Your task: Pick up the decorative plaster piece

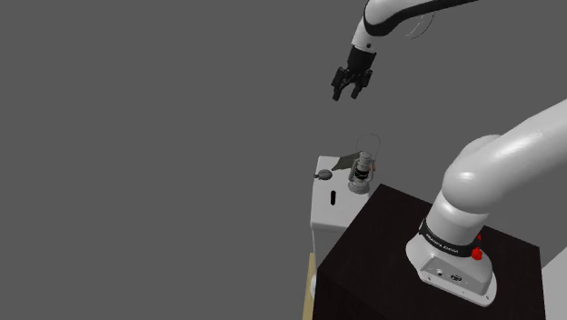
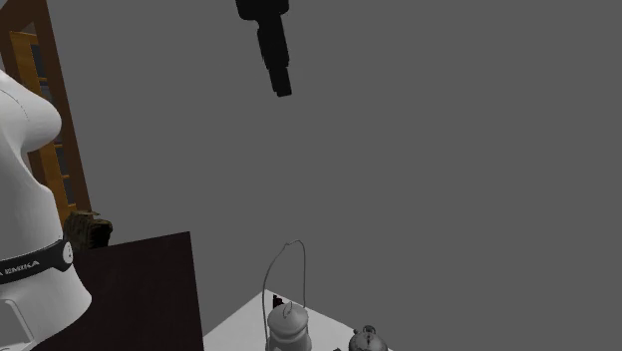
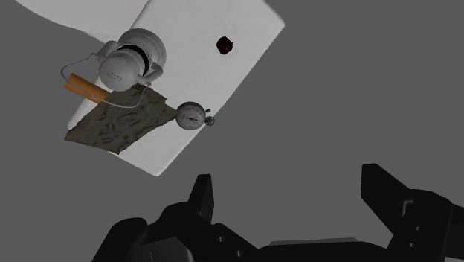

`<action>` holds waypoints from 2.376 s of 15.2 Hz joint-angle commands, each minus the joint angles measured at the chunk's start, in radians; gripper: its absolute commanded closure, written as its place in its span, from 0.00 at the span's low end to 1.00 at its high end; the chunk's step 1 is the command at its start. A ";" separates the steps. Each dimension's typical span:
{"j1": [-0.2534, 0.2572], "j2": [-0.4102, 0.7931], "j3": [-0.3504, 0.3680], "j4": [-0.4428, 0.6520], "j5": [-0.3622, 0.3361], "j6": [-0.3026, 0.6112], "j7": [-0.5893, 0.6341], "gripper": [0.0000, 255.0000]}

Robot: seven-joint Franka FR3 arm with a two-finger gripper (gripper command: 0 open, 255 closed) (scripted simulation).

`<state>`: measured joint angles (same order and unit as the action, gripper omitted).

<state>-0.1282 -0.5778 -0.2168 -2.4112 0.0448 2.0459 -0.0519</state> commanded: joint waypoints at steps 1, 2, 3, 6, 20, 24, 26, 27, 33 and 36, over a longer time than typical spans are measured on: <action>-0.013 0.028 -0.045 -0.007 0.028 0.046 -0.012 0.00; -0.017 0.047 -0.069 -0.011 0.045 0.072 -0.021 0.00; -0.021 0.067 -0.094 -0.014 0.063 0.098 -0.031 0.00; -0.025 0.132 -0.170 -0.021 0.130 0.171 -0.070 0.00; 0.032 0.596 -0.524 0.066 0.821 0.298 -0.504 0.00; -0.037 0.783 -0.532 0.126 1.076 0.216 -0.639 0.00; -0.089 0.872 -0.516 0.155 1.183 0.172 -0.686 0.00; -0.115 0.914 -0.505 0.170 1.232 0.150 -0.705 0.00; -0.275 1.151 -0.426 0.259 1.480 0.035 -0.770 0.00; -0.324 1.228 -0.394 0.291 1.551 0.007 -0.786 0.00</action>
<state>-0.4400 0.6265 -0.6226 -2.1280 1.5700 2.0581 -0.8302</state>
